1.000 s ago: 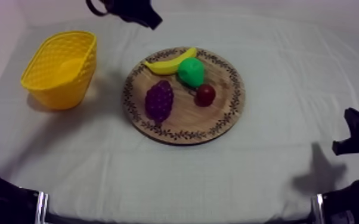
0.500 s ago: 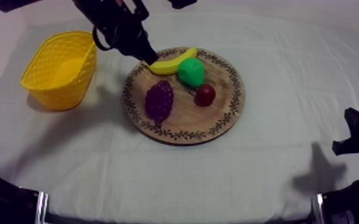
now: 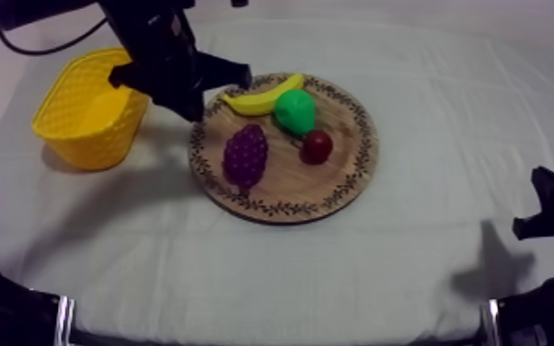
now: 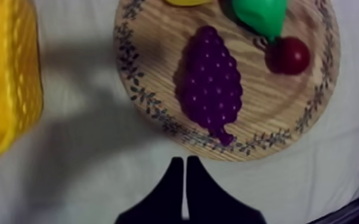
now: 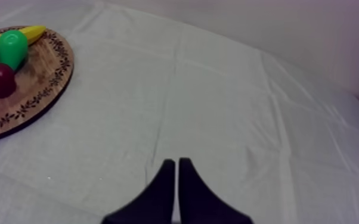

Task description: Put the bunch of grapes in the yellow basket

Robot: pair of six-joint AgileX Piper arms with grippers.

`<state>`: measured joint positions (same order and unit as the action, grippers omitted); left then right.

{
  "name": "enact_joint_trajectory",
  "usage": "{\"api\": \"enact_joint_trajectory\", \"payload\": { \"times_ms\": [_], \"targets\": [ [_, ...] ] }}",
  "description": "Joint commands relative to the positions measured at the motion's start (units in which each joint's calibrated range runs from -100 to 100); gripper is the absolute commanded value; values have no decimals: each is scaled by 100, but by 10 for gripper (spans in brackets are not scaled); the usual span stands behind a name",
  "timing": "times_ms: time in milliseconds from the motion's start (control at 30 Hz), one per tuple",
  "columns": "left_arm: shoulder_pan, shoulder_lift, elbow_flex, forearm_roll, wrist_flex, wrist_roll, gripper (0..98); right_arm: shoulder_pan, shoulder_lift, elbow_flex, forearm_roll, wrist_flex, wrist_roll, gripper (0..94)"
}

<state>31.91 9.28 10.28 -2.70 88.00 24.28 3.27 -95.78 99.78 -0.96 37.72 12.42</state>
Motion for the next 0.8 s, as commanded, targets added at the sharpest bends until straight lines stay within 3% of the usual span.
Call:
{"api": "enact_joint_trajectory", "payload": {
  "times_ms": [0, 300, 400, 500, 667, 767],
  "targets": [
    [5, -7, -10, -7, 78, 706, 4, 3, 2, -1, 0, 2, 1, 3],
    [-7, -45, -14, 26, -79, 621, 17, 3, 2, -1, 0, 2, 1, 3],
    [-9, -69, 41, 58, -309, 509, 71, 3, 2, -1, 0, 2, 1, 3],
    [-20, -97, 177, 137, -577, 363, 225, 3, 2, -1, 0, 2, 1, 3],
    [-121, -105, 437, 297, -832, 300, 652, 3, 2, -1, 0, 2, 1, 3],
    [-143, -105, 524, 308, -956, 280, 781, 3, 2, -1, 0, 2, 1, 3]
  ]
}}
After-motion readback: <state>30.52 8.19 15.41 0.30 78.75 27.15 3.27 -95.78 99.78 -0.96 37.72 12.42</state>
